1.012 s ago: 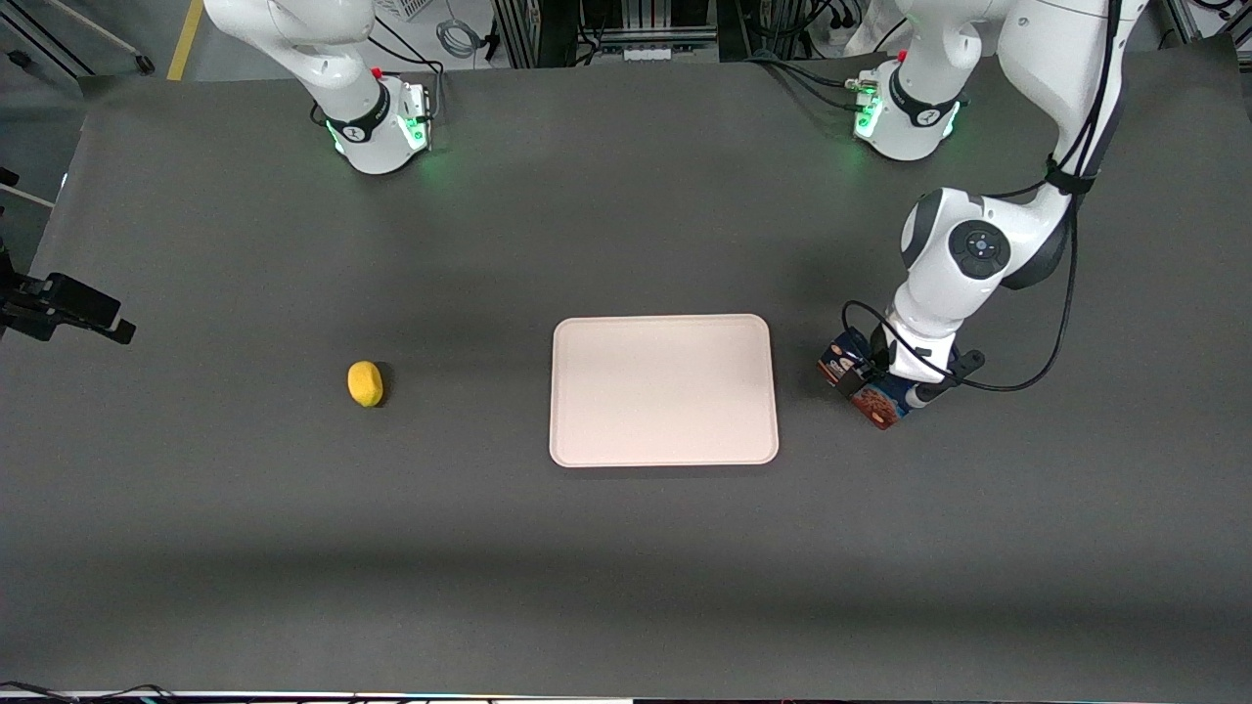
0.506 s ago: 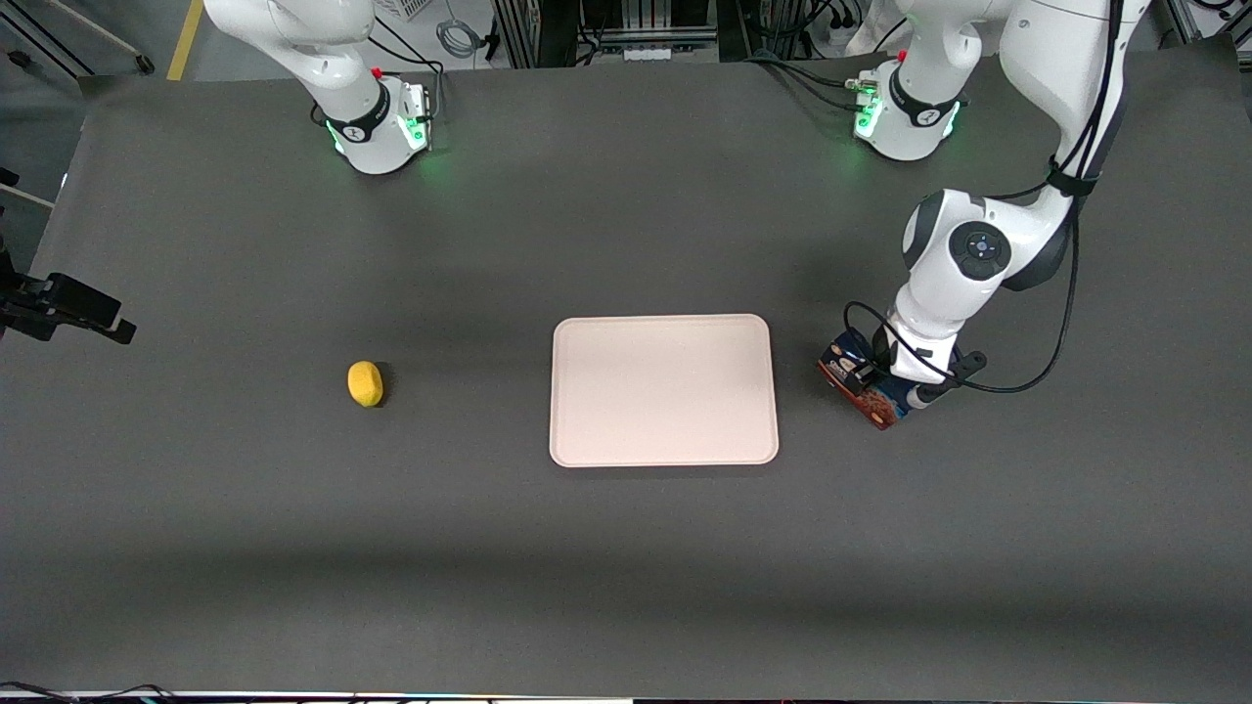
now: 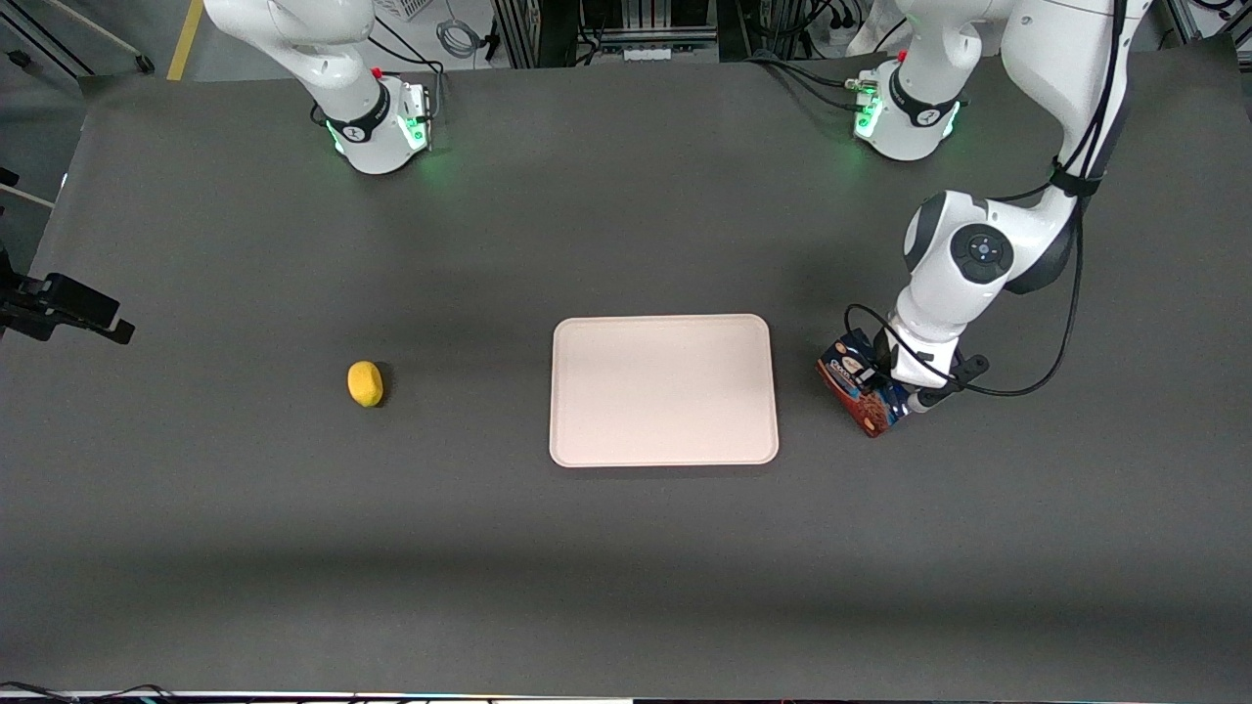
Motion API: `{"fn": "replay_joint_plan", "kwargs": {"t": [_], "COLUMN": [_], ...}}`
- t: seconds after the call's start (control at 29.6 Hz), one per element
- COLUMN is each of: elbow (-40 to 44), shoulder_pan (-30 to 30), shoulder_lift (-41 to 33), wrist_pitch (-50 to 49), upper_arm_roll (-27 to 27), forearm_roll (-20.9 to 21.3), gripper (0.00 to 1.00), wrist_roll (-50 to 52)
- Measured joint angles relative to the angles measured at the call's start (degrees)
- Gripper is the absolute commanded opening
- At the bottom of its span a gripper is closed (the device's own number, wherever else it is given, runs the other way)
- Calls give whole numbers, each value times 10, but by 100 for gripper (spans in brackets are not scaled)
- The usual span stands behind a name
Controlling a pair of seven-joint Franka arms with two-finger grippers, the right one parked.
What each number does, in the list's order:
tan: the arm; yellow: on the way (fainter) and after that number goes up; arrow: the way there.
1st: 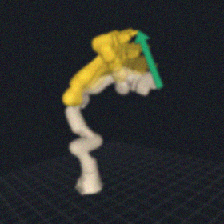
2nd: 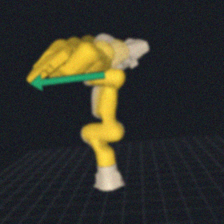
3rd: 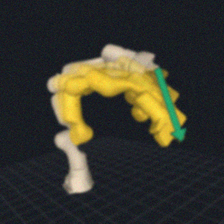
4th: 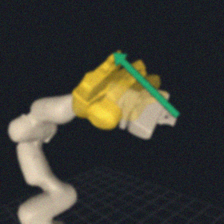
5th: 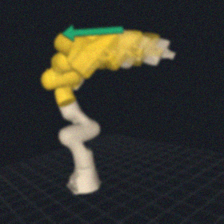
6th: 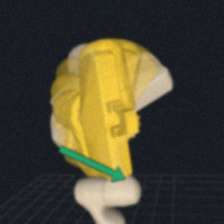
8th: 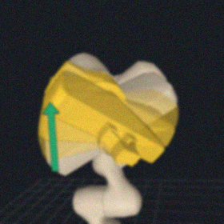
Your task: Place cookie box on tray
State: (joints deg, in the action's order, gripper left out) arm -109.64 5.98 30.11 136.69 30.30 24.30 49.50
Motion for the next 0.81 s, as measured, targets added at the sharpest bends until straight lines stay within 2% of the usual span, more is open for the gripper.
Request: {"fn": "replay_joint_plan", "kwargs": {"t": [0.81], "elbow": [4], "shoulder_pan": [-2], "shoulder_lift": [7], "wrist_pitch": [13], "upper_arm_roll": [-1], "forearm_roll": [18], "gripper": [100], "wrist_roll": [8]}}
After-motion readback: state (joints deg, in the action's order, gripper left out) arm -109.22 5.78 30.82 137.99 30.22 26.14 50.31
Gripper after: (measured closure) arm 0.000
